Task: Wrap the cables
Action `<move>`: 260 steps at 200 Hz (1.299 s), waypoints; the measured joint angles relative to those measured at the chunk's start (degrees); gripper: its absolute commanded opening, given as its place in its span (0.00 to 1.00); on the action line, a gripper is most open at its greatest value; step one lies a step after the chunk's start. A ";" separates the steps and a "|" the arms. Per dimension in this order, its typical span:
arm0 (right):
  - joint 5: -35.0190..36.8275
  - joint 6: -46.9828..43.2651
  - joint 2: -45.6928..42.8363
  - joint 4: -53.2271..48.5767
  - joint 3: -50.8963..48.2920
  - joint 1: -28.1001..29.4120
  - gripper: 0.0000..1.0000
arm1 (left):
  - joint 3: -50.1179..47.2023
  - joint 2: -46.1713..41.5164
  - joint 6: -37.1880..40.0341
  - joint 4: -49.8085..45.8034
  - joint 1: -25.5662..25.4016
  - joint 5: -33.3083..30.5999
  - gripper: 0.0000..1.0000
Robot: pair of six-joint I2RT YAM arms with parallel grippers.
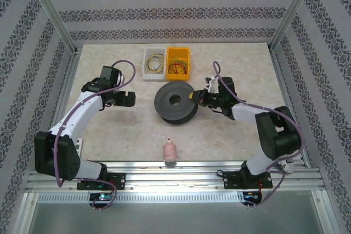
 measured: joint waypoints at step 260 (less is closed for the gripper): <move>19.89 -48.65 27.39 -44.41 63.04 4.96 0.84 | 4.50 3.10 1.51 -2.99 -0.04 -0.90 1.00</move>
